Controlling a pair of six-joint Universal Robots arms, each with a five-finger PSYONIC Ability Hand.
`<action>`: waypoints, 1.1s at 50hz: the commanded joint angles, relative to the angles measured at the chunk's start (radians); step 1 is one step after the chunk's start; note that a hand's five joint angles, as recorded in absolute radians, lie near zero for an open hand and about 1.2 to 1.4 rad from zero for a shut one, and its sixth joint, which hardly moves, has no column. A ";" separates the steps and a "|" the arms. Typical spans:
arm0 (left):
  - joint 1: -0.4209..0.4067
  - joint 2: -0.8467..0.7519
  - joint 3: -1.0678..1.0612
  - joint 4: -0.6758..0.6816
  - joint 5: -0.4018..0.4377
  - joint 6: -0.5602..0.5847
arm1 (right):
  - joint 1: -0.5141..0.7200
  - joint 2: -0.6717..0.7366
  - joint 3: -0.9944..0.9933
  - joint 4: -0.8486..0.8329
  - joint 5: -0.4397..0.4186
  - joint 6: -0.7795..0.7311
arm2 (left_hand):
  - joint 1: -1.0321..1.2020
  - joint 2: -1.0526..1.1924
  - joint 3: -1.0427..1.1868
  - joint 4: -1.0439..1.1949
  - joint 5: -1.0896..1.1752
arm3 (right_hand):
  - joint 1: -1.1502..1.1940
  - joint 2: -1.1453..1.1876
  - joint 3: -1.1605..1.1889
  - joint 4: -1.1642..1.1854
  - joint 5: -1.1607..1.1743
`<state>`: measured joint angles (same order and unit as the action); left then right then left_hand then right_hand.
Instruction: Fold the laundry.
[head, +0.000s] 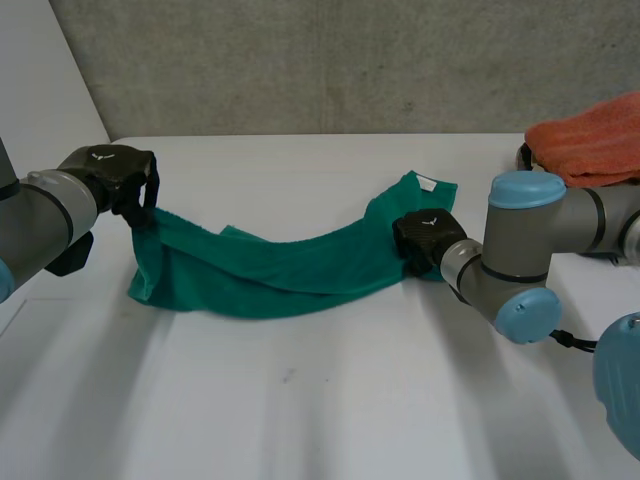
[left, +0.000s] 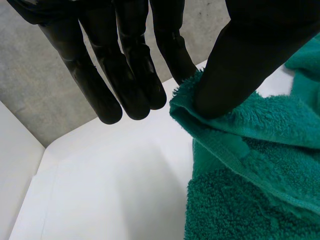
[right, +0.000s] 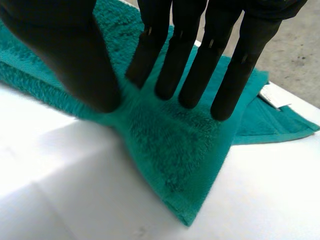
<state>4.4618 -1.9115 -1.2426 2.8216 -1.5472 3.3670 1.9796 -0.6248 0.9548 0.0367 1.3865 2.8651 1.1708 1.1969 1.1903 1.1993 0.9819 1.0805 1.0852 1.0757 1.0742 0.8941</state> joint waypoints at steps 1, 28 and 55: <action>0.010 -0.011 -0.003 -0.002 -0.005 0.002 | -0.013 -0.024 -0.024 -0.034 0.060 0.032 | 0.225 0.199 0.206 0.197 0.240 | 0.316 0.311 0.321 0.322 0.328; 0.025 -0.294 0.293 -0.010 -0.020 0.273 | -0.064 -0.201 -0.131 0.404 0.045 -0.500 | 0.225 0.199 0.206 0.197 0.240 | 0.316 0.311 0.321 0.322 0.328; 0.031 -0.121 0.284 0.473 -0.051 -0.003 | -0.022 -0.236 -0.199 -0.509 0.097 -0.055 | 0.225 0.199 0.206 0.197 0.240 | 0.316 0.311 0.321 0.322 0.328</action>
<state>4.4778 -2.0488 -0.7733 3.3074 -1.5485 3.3207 1.9746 -0.8203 0.5941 -0.5097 1.4991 2.8196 1.1708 1.1996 1.1937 1.1998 0.9819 1.1270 1.1798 1.1882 1.1961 1.0240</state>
